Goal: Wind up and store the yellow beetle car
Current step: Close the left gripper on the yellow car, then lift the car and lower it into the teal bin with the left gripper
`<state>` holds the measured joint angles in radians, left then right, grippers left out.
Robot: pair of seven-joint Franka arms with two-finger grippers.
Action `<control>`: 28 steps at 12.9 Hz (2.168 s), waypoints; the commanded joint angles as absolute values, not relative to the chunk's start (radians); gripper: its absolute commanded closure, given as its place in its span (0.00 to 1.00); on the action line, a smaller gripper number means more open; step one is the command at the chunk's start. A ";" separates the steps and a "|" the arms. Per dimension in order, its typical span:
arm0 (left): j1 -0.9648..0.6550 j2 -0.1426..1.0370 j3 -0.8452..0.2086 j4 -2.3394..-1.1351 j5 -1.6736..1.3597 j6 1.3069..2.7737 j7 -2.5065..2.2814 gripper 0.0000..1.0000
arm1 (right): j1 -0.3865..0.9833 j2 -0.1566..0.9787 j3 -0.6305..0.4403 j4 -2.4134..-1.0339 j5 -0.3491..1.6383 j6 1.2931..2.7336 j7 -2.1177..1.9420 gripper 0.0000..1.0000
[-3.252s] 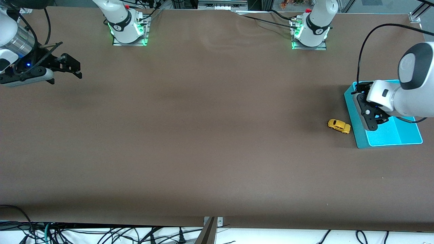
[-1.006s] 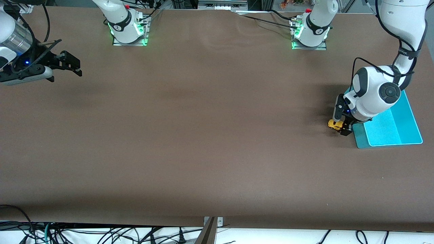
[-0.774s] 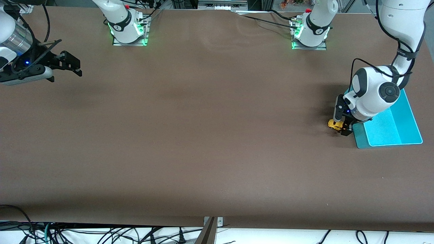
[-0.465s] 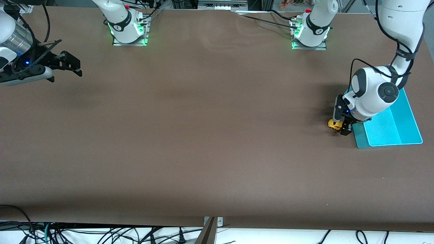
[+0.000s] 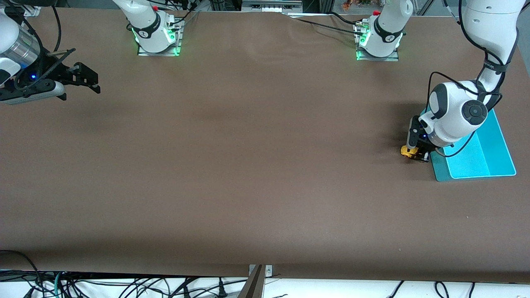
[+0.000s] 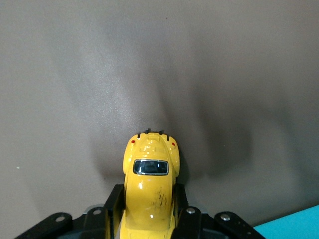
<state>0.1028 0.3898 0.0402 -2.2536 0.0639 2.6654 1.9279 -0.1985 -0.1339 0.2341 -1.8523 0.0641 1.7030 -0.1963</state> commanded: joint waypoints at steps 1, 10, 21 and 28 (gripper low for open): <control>0.089 0.341 0.032 -2.235 0.023 2.578 1.959 0.97 | -0.184 -0.124 0.222 -1.825 0.054 1.681 -0.187 0.00; 0.095 0.226 0.055 -2.045 -0.084 2.141 1.950 0.95 | -0.184 -0.123 0.222 -1.825 0.054 1.680 -0.187 0.00; 0.297 0.291 0.238 -1.953 0.025 2.095 2.033 0.93 | -0.184 -0.123 0.222 -1.825 0.054 1.681 -0.186 0.00; 0.310 0.425 0.235 -1.999 0.008 2.318 2.022 0.90 | -0.184 -0.124 0.222 -1.825 0.054 1.681 -0.187 0.00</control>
